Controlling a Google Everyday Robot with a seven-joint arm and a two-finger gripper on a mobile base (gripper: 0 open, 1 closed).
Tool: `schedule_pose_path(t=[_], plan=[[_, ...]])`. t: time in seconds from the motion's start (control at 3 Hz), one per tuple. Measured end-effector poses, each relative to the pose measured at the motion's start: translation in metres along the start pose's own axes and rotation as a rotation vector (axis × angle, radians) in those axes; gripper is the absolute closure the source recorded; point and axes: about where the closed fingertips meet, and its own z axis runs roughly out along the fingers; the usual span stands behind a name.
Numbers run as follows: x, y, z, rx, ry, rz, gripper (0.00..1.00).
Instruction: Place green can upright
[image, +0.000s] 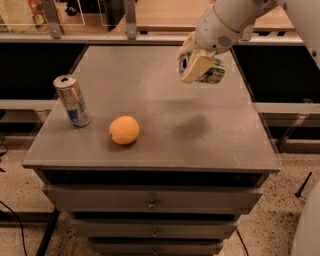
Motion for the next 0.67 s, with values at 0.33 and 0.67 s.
schedule_pose_path(t=[0.33,0.67], plan=[[0.012,0.002,0.001,0.053,-0.251,0.096,1.0],[0.018,0.003,-0.016,0.13,-0.498,0.18,1.0]])
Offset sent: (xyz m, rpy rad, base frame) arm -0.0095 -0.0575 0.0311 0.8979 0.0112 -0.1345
